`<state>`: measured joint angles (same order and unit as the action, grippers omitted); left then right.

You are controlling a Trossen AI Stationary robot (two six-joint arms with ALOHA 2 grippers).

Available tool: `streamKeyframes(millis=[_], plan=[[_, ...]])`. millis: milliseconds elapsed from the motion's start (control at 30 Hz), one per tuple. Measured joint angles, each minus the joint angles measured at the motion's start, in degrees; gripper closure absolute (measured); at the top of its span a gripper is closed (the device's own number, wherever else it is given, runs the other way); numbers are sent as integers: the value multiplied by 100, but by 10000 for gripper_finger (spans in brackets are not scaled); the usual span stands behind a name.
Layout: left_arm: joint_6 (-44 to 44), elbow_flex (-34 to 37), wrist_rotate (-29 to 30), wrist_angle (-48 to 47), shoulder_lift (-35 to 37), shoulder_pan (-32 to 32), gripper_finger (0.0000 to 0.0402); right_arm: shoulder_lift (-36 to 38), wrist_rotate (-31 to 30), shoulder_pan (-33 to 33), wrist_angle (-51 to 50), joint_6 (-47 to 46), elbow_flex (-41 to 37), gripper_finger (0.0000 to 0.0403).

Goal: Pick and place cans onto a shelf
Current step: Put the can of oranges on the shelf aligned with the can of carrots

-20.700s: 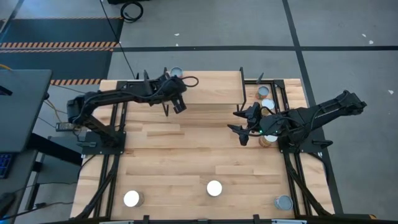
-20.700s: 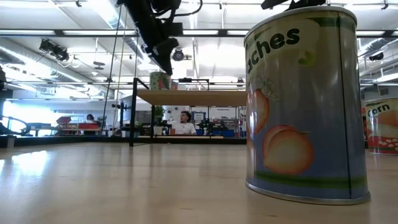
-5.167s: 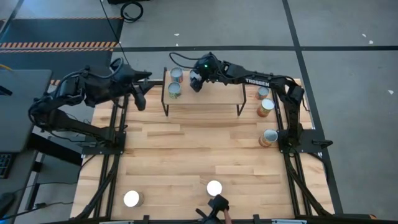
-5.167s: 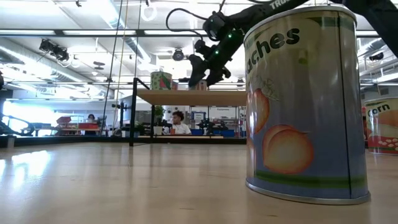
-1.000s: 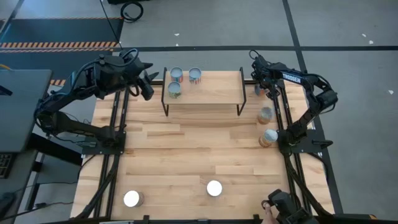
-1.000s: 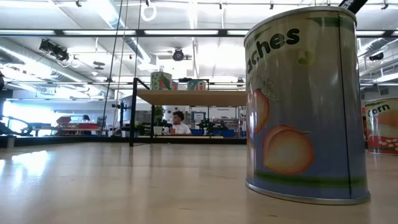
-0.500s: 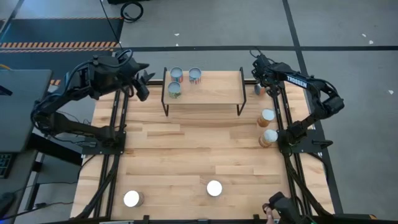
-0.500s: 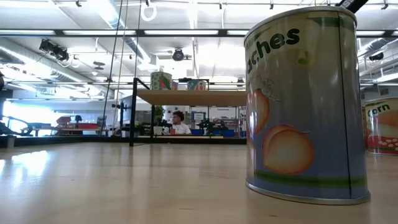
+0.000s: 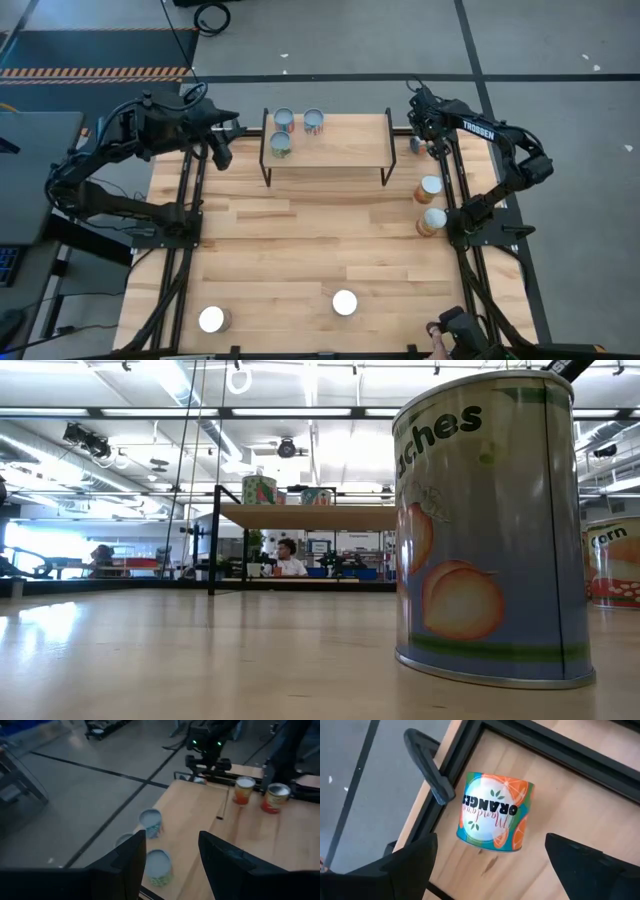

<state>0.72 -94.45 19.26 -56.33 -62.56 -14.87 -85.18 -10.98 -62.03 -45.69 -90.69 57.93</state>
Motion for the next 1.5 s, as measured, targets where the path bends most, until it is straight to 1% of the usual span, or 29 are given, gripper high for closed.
streamKeyframes(millis=[133, 233, 300, 400, 467, 567, 733, 833, 933, 1033, 1200, 1300, 1400, 1500], plan=[[-5, 0, -113, -4, -1, 0, 214, -1, 244, -144, -14, -256, 0, 25], [-5, 0, -113, 33, -1, 0, 214, -1, 255, -257, -180, -376, -27, 25], [-9, 0, -113, 34, -1, 0, 214, -1, 293, -305, 50, -408, -200, 25], [-9, 0, -113, 32, -1, 0, 214, -5, 422, -328, 695, -380, -557, 25], [-7, 0, -106, 42, -1, 0, 214, -9, 351, -285, 1082, -379, -736, 25], [-5, 0, -94, 108, -3, -9, 214, -9, 118, -250, 1169, -405, -857, 25], [-5, 0, -91, 196, -3, -7, 214, -9, 135, -244, 1168, -893, -1100, 26], [-5, 0, -91, 205, -3, -7, 214, -9, 164, -227, 1355, -856, -1287, 31], [-5, 0, -91, 207, -3, -7, 214, -7, 358, -208, 1592, -993, -1507, 39], [-5, 0, -89, 207, -3, -7, 214, 9, 380, -171, 1702, -1155, -1708, 53], [-7, 0, -90, 207, -3, -7, 214, 33, 413, -167, 1756, -997, -1787, 91], [-12, 2, -91, 196, 13, -7, 214, 31, 334, -167, 1694, -766, -1652, 115], [-9, 2, -90, 103, 93, -4, 214, 223, 234, -74, 1525, -697, -1532, 117], [-7, 4, -93, 77, 196, -2, 214, 469, -88, 113, 1510, -735, -1477, 117]])
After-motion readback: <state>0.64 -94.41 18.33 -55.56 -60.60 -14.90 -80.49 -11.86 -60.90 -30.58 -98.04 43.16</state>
